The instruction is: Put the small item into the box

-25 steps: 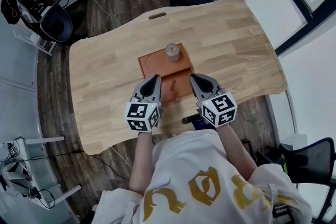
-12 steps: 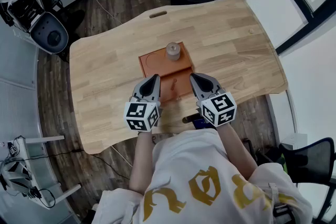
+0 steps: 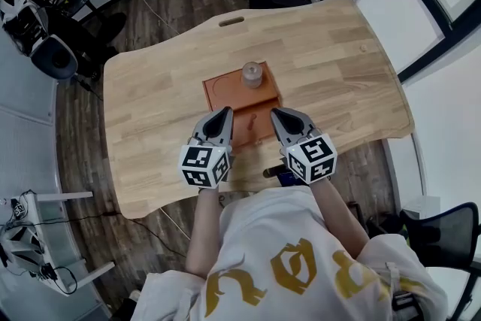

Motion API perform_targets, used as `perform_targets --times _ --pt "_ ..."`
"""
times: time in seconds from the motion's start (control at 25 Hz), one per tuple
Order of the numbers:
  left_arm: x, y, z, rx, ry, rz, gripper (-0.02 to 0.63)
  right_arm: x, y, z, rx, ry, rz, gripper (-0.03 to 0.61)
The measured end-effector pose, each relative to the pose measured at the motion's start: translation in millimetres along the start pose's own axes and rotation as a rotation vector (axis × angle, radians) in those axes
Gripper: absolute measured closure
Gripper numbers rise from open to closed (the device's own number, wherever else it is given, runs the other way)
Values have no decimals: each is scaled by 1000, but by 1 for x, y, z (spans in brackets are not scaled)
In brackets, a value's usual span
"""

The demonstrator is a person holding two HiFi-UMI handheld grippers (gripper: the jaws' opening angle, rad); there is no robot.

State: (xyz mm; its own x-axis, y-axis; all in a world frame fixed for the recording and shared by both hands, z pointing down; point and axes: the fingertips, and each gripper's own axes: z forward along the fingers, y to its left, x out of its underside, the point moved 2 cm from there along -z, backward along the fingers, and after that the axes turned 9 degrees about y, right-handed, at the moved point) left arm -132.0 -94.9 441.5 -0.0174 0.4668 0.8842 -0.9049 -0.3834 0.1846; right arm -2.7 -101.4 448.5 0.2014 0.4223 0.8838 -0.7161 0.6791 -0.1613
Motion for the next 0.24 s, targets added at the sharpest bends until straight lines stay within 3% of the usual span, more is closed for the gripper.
perform_targets --times 0.24 --pt "2 -2 0 12 6 -5 604 -1 3 -1 -13 6 -11 568"
